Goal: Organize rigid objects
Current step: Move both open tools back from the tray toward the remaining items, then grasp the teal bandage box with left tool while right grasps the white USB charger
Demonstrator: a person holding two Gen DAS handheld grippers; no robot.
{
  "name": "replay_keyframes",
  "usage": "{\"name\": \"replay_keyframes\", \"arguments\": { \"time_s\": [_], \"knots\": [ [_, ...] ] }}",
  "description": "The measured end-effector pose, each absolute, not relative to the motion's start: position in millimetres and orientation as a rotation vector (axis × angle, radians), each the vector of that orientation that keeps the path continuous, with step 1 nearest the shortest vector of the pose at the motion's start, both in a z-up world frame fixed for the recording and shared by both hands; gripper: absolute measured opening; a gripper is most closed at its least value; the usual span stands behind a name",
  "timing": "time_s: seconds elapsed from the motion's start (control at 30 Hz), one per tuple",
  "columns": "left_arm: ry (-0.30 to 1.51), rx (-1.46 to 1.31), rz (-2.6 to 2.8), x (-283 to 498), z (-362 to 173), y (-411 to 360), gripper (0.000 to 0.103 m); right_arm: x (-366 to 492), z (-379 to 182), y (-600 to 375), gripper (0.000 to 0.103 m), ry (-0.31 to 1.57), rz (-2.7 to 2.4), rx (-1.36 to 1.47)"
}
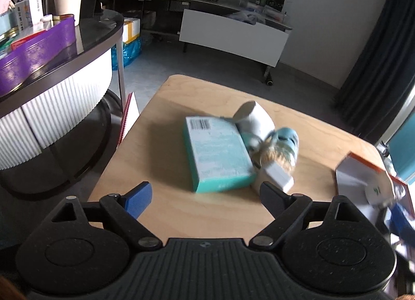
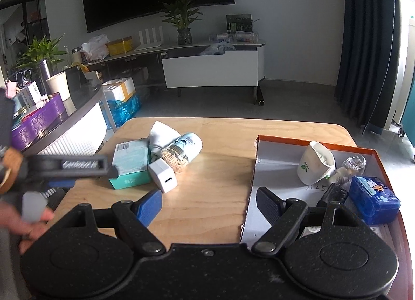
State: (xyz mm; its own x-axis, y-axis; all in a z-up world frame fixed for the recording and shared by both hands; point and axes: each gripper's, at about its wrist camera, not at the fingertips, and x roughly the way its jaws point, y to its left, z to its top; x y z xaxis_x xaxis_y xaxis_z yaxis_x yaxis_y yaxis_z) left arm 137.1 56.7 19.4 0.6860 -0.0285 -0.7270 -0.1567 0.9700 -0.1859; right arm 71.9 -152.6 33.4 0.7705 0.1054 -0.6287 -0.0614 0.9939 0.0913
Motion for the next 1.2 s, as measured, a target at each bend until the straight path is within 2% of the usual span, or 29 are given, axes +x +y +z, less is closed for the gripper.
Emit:
{"name": "replay_keyframes", "arguments": {
  "time_s": [0.2, 0.57, 0.63, 0.73, 0.8, 1.2],
  "knots": [
    [0.829, -0.232, 0.095, 174.4, 7.5, 51.4, 0.101, 75.2, 27.6, -150.4, 0.095, 0.693, 0.101, 0.054],
    [0.887, -0.165, 0.141, 209.6, -17.8, 51.0, 0.101, 84.6, 19.7, -153.7, 0.095, 0.711, 0.100, 0.052],
    [0.894, -0.142, 0.152, 207.9, -22.5, 57.0, 0.100, 86.1, 18.6, -153.8, 0.095, 0.713, 0.100, 0.050],
    [0.874, -0.125, 0.162, 205.8, -27.2, 65.7, 0.091, 91.1, 14.7, -153.8, 0.095, 0.725, 0.101, 0.047],
    [0.857, -0.091, 0.155, 204.7, -24.5, 65.7, 0.071, 96.2, 11.5, -151.7, 0.095, 0.736, 0.104, 0.046],
    [0.775, -0.112, 0.104, 158.5, -7.4, 84.7, 0.071, 143.7, -6.9, -111.5, 0.095, 0.783, 0.202, 0.076]
  ]
}}
